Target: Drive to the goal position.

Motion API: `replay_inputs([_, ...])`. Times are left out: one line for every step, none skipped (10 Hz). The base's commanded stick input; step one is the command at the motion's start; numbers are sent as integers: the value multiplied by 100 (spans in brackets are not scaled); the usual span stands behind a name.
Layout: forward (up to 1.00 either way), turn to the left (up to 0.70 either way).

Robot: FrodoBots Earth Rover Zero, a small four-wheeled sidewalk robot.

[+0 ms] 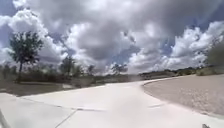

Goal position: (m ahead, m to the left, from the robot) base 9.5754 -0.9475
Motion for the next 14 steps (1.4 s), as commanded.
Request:
replay_inputs([85, 0])
replay_inputs([85, 0])
replay_inputs([85, 0])
replay_inputs([85, 0])
replay_inputs([85, 0])
replay_inputs([85, 0])
replay_inputs([85, 0])
replay_inputs([85, 0])
replay_inputs([85, 0])
replay_inputs([85, 0])
replay_inputs([85, 0])
replay_inputs([85, 0])
replay_inputs([85, 0])
replay_inputs([85, 0])
